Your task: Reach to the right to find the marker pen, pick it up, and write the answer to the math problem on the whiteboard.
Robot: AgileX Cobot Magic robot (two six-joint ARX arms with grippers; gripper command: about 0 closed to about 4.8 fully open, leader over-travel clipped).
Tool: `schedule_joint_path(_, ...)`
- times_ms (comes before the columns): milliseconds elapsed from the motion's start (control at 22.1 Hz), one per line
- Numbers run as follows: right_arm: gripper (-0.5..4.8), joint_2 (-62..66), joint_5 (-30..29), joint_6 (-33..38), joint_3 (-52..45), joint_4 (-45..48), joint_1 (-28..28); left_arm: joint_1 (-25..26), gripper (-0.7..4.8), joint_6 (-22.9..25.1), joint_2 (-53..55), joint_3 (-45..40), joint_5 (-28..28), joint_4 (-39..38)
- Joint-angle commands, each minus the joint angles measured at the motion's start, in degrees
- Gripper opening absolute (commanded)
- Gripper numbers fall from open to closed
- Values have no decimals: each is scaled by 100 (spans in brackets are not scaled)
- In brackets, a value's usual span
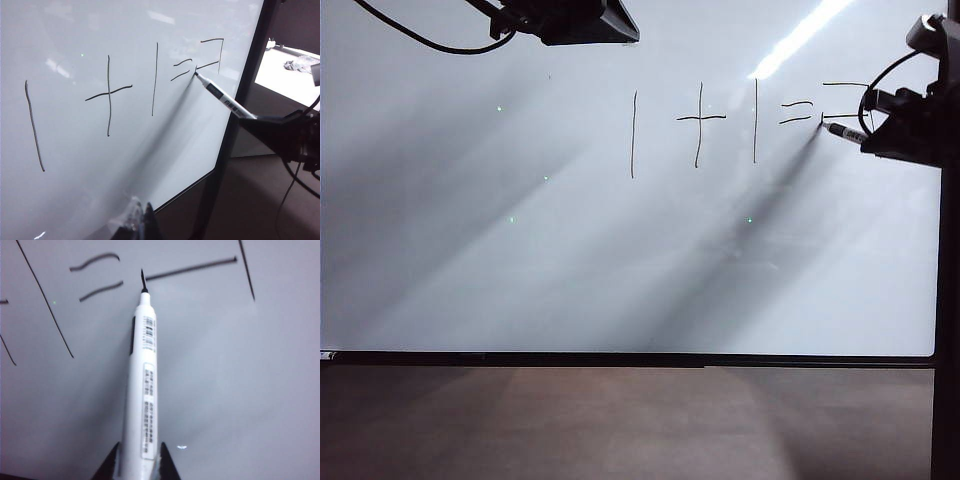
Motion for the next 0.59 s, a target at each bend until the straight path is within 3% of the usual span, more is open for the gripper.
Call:
schedule_joint_path(45, -7, 92, 114, -35, 33, -170, -9, -7, -4, 7, -22, 11, 13, 52)
schedule_joint_path(589, -7, 160, 212, -153, 28, -407, -9, -7, -4, 7, -22, 11, 13, 52)
